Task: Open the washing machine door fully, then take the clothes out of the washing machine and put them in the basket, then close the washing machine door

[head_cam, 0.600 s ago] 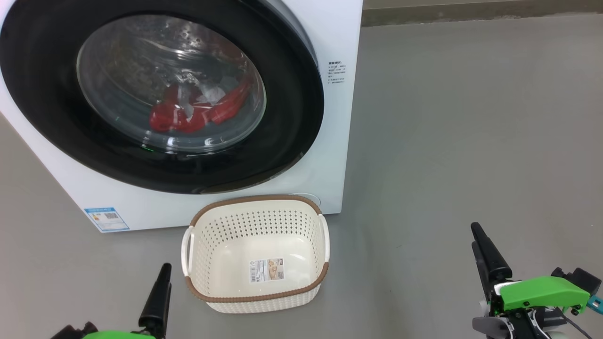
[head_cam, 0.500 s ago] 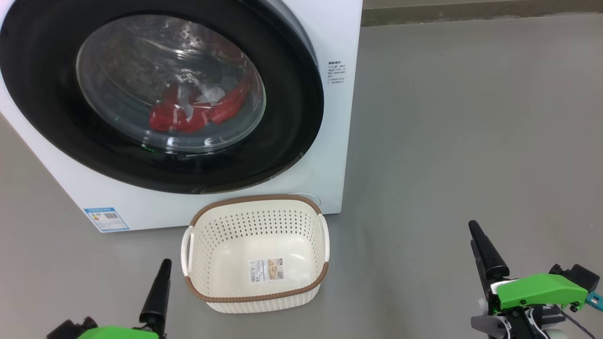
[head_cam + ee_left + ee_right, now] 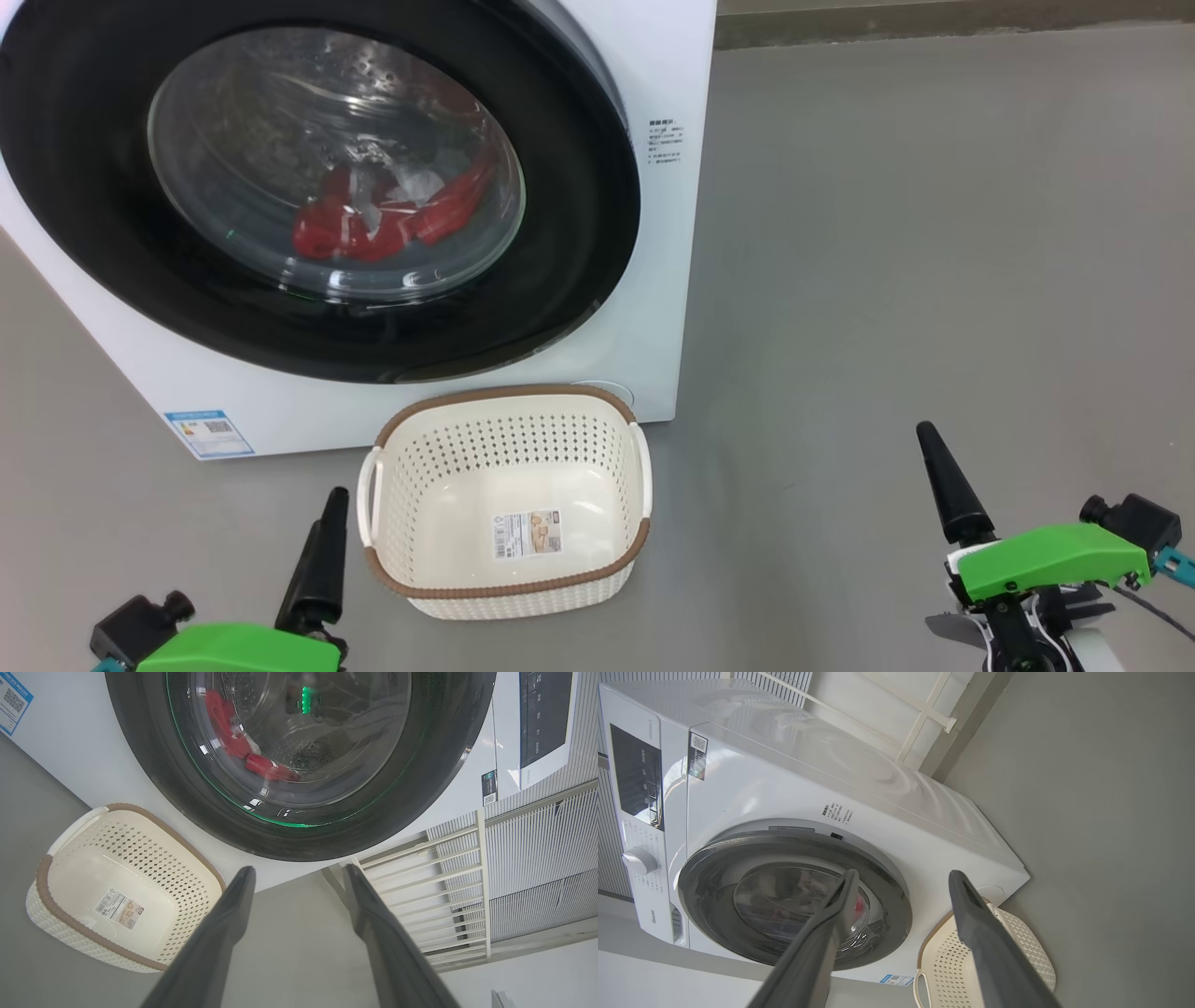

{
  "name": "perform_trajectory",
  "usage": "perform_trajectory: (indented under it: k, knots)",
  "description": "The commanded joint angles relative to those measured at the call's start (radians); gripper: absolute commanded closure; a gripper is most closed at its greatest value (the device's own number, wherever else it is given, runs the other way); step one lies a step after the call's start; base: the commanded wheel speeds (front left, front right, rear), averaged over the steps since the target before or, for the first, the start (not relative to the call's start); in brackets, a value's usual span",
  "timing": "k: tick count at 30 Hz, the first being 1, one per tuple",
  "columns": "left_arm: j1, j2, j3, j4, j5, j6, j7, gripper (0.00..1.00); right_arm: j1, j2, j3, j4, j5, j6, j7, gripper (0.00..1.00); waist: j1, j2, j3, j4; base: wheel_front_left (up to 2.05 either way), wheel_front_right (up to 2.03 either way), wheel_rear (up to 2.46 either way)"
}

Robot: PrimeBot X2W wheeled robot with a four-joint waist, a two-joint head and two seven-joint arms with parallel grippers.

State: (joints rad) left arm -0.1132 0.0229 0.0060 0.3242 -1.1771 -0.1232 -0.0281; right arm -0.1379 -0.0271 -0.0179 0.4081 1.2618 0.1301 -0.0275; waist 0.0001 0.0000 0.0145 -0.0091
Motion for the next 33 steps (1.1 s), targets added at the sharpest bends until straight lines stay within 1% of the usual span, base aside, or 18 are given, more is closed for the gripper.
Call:
perform_trajectory:
  k: [1, 10, 17, 23, 24, 33]
  knots:
    - [-0.051, 0.014, 0.012, -0.033, 0.039, -0.003, -0.011, 0.00, -0.058, -0.010, 0.014, -0.021, -0.037, 0.000, -0.011, 0.00, -0.0001, 0.0000, 0.000, -0.001, 0.00, 0.00, 0.00]
    - [-0.065, 0.015, 0.008, -0.051, 0.196, -0.002, -0.037, 0.00, -0.079, -0.012, 0.042, -0.016, -0.175, 0.000, -0.038, 0.00, -0.0001, 0.0000, -0.002, -0.006, 0.00, 0.00, 0.00]
    - [-0.081, 0.017, 0.002, -0.063, 0.300, 0.017, -0.058, 0.00, -0.100, -0.013, 0.051, -0.007, -0.308, 0.000, -0.058, 0.00, -0.0001, 0.0000, 0.002, -0.008, 0.00, 0.00, 0.00]
    - [-0.091, 0.018, -0.010, -0.072, 0.390, 0.023, -0.075, 0.00, -0.117, -0.014, 0.055, -0.002, -0.412, 0.000, -0.076, 0.00, -0.0001, 0.0000, 0.005, -0.008, 0.00, 0.00, 0.00]
    - [-0.095, 0.018, -0.012, -0.072, 0.418, 0.026, -0.081, 0.00, -0.122, -0.014, 0.059, 0.000, -0.440, 0.000, -0.082, 0.00, -0.0001, 0.0000, 0.005, -0.009, 0.00, 0.00, 0.00]
    - [-0.120, 0.020, -0.020, -0.062, 0.548, 0.045, -0.108, 0.00, -0.150, -0.016, 0.086, 0.010, -0.578, 0.000, -0.108, 0.00, -0.0001, 0.0000, 0.013, -0.012, 0.00, 0.00, 0.00]
